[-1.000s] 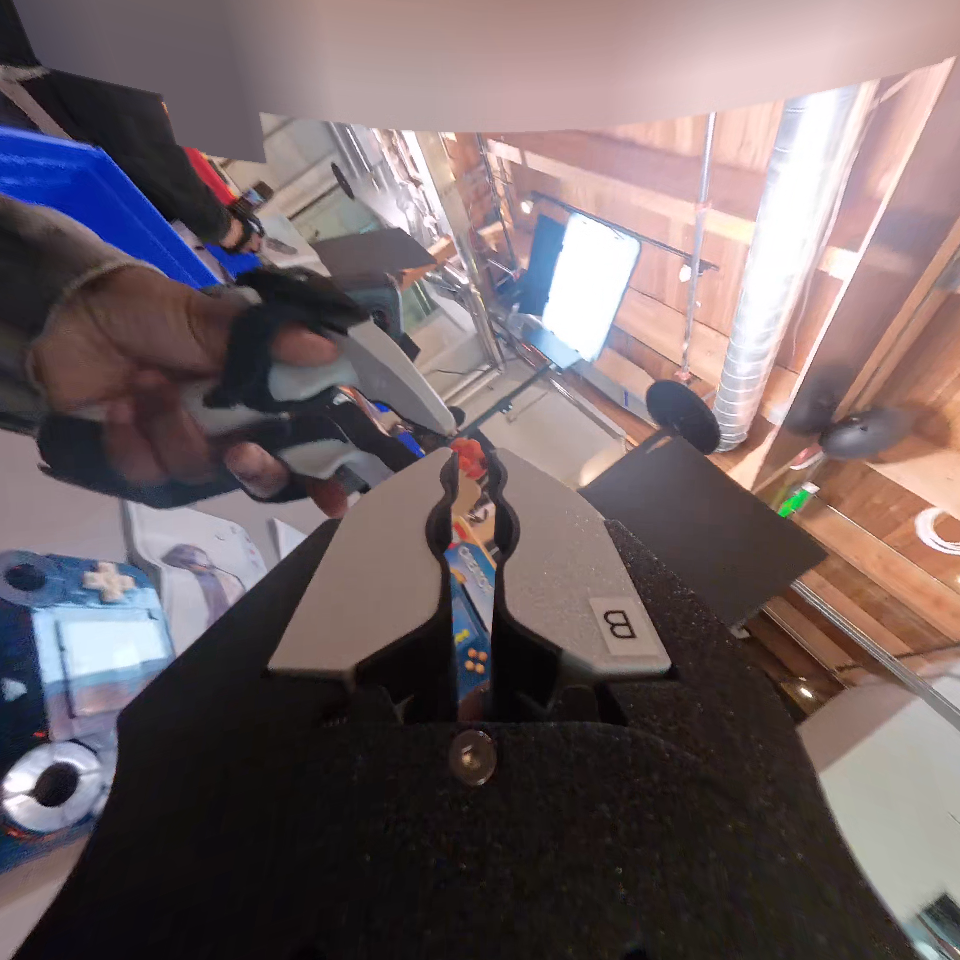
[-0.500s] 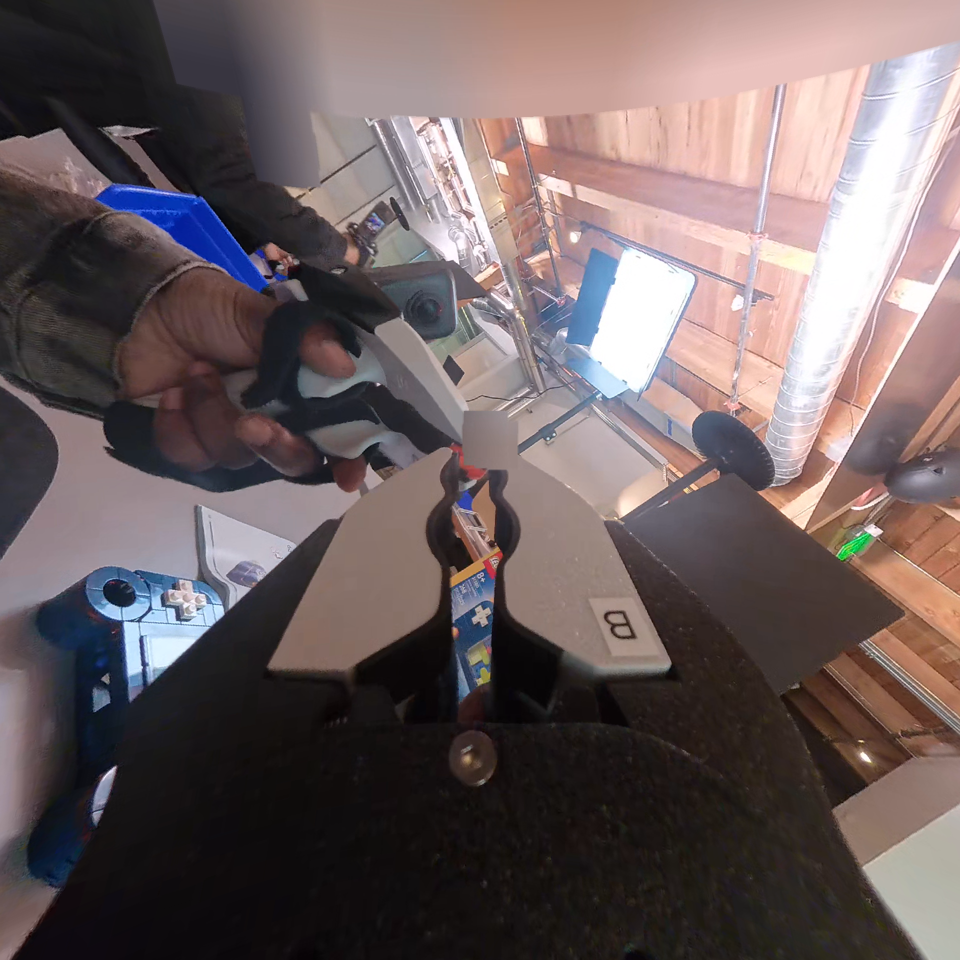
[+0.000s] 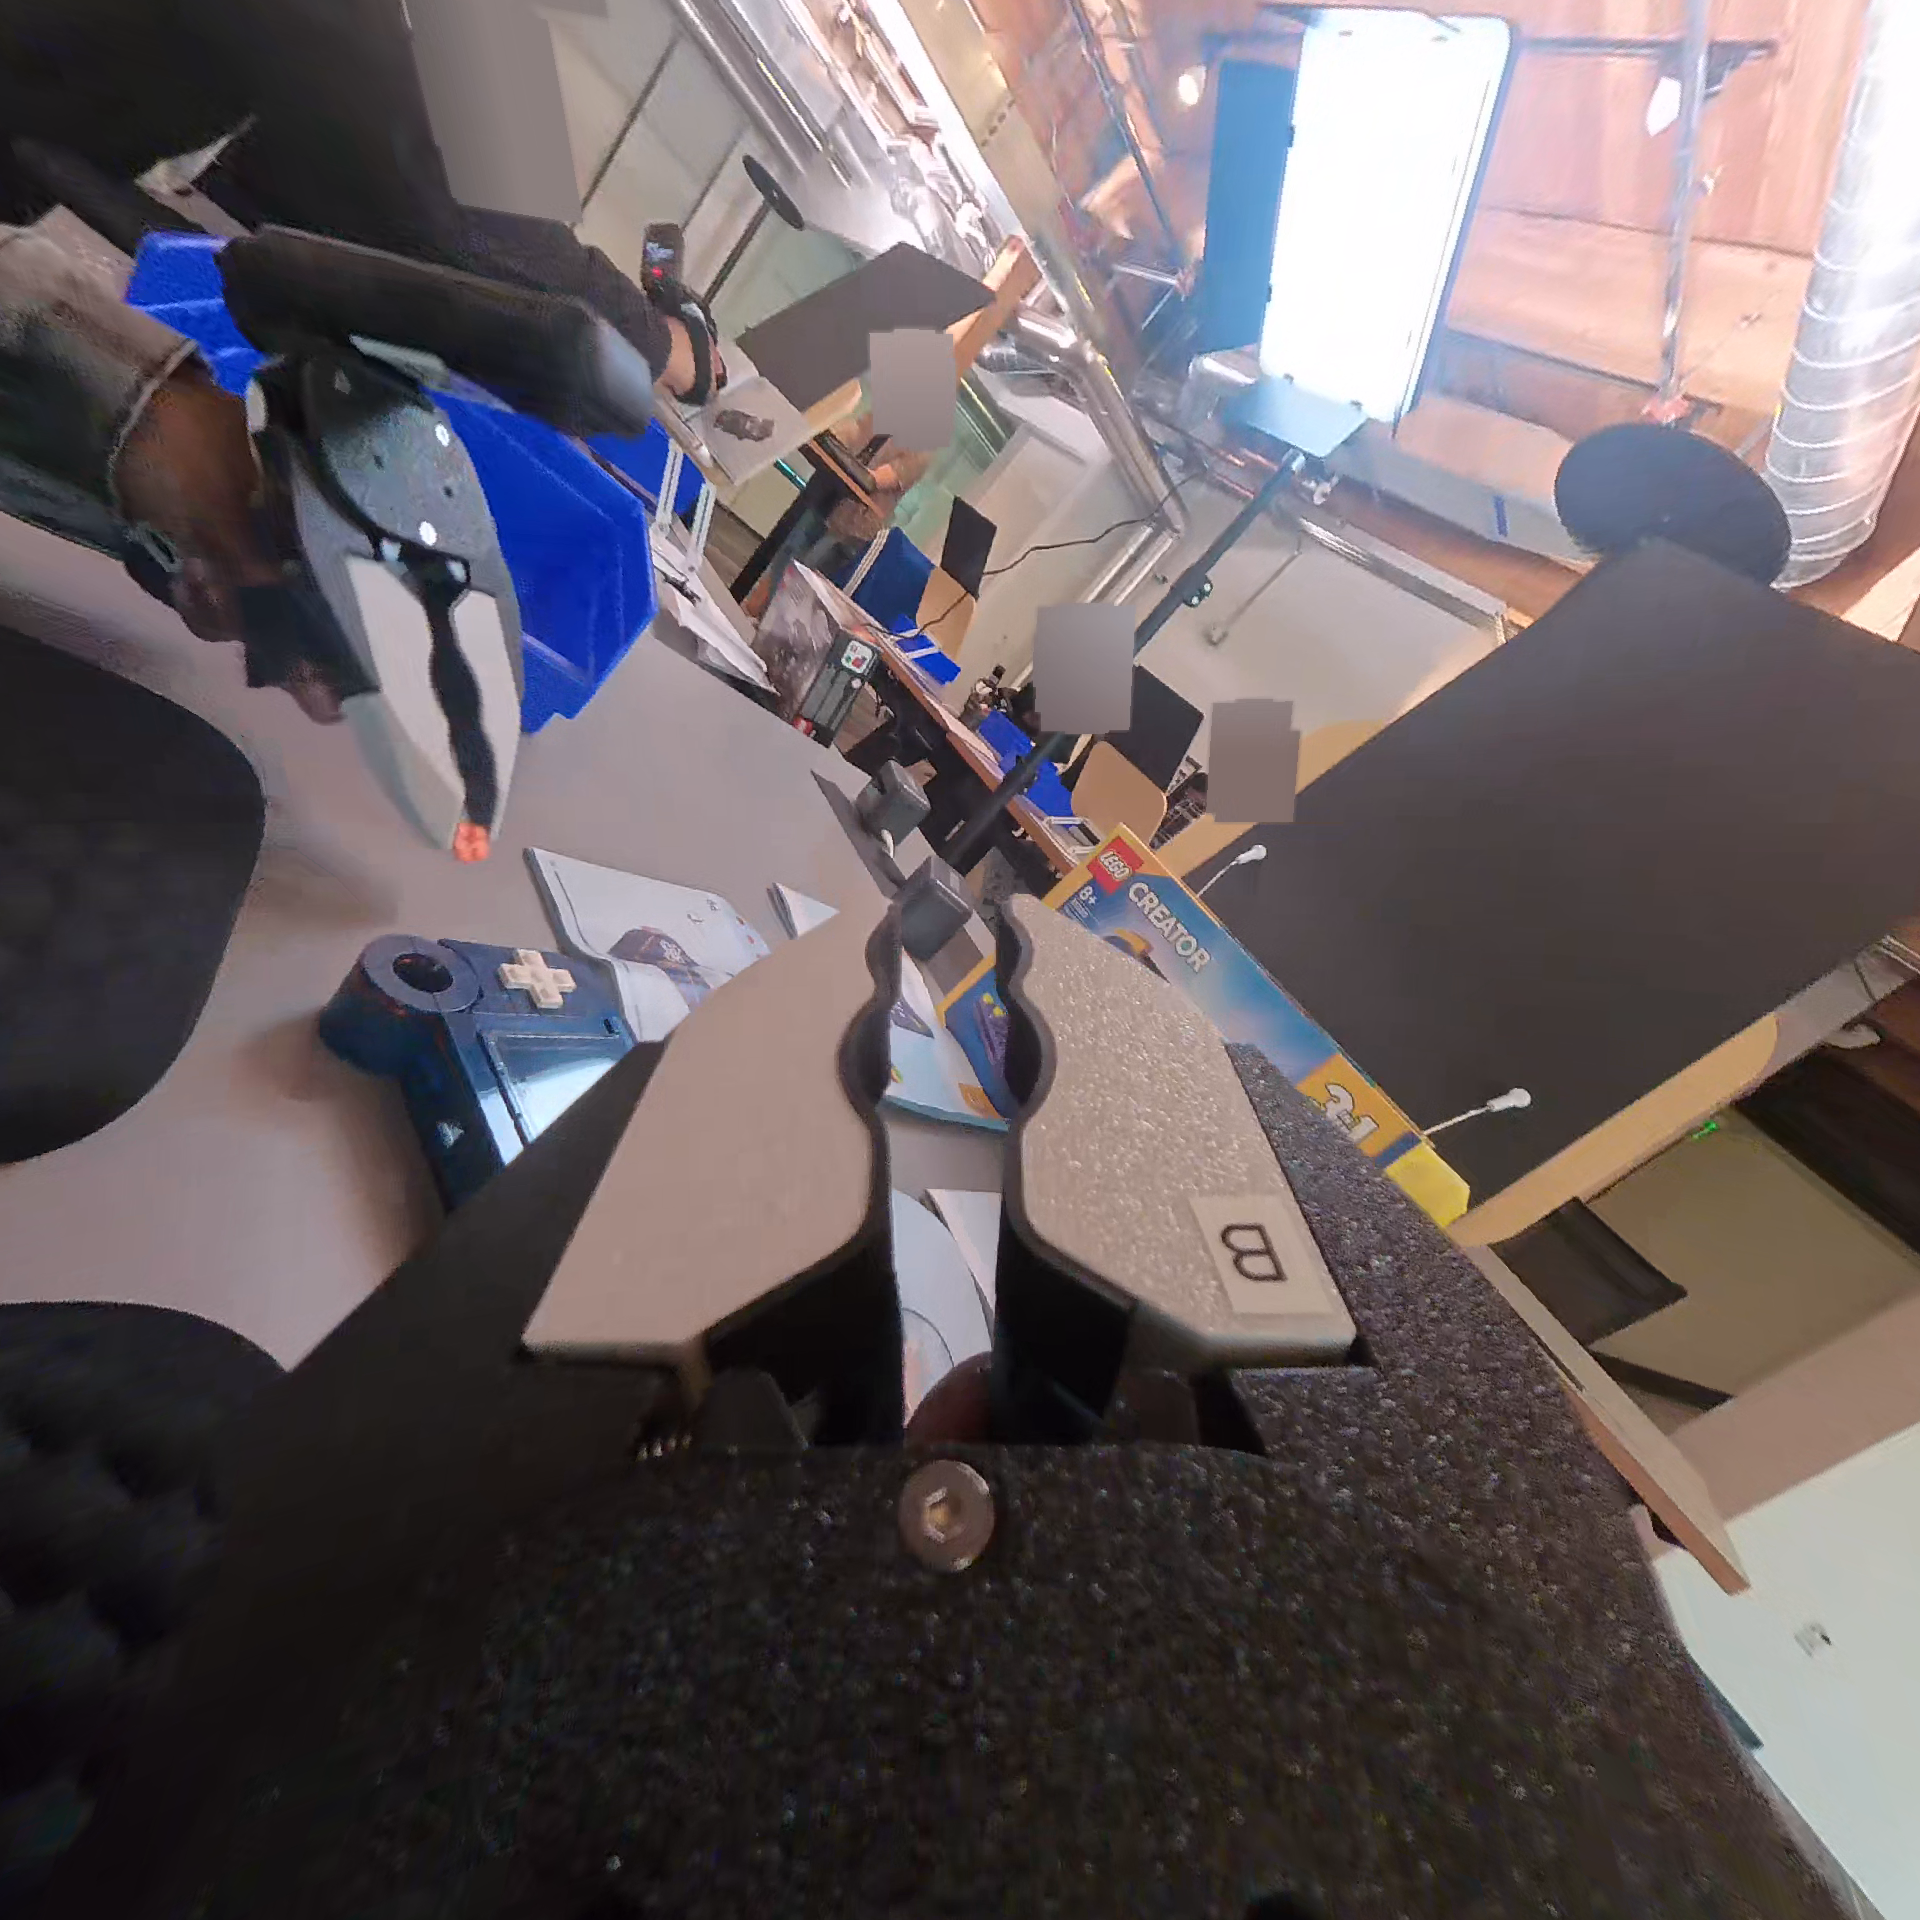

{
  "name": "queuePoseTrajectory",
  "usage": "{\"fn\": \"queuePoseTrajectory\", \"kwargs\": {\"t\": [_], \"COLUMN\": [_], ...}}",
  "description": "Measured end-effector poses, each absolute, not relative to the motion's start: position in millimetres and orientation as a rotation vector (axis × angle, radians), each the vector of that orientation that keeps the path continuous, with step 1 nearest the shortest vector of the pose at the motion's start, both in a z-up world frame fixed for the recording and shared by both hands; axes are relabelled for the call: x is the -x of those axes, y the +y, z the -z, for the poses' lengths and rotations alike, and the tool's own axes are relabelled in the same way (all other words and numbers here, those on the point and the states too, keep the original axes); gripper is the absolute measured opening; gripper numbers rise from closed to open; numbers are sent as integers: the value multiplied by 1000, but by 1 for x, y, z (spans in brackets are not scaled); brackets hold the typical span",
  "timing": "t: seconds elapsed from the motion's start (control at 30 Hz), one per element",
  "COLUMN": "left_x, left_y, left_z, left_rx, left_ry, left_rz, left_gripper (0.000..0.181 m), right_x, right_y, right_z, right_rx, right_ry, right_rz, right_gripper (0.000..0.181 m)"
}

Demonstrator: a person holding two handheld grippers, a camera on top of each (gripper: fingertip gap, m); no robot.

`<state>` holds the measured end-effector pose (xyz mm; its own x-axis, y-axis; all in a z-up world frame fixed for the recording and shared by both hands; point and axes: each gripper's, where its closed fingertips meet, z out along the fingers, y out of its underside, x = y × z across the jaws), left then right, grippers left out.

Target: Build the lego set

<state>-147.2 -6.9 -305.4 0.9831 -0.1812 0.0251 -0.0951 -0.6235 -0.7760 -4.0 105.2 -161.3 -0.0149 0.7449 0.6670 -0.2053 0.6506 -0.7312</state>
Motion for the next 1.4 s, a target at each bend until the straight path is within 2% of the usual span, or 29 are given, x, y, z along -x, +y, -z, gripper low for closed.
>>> {"fn": "queuePoseTrajectory", "kwargs": {"t": [0.27,0.47,0.57,0.63,0.7,0.73,0.83,0.97,1.07,1.17,1.4], "left_x": [150,151,163,176,187,192,194,195,192,190,194], "left_y": [-10,-14,-11,1,10,8,-8,-1,6,12,12], "left_z": [336,336,326,297,252,229,190,199,208,216,220], "left_rx": [2376,2394,2355,2163,1846,1661,1282,1364,1423,1469,1481], "left_ry": [205,190,141,82,-10,-84,-190,-104,-43,-9,-40], "left_rz": [116,119,28,-123,-278,-336,-464,-686,-737,-753,-705], "left_gripper": [16,29,38,47,49,49,45,45,44,42,41], "right_x": [-14,-43,-67,-88,-115,-127,-140,-147,-161,-179,-181], "right_y": [127,160,196,228,260,276,324,351,365,371,371], "right_z": [159,155,153,165,180,187,202,242,279,306,330], "right_rx": [558,775,1066,1408,1731,1836,1962,2135,2263,2430,2544], "right_ry": [-1379,-1394,-1494,-1643,-1805,-1892,-2070,-2399,-2576,-2589,-2490], "right_rz": [-732,-848,-984,-985,-848,-736,-429,-200,91,372,483], "right_gripper": [15,21,31,46,59,59,39,25,26,36,35]}}
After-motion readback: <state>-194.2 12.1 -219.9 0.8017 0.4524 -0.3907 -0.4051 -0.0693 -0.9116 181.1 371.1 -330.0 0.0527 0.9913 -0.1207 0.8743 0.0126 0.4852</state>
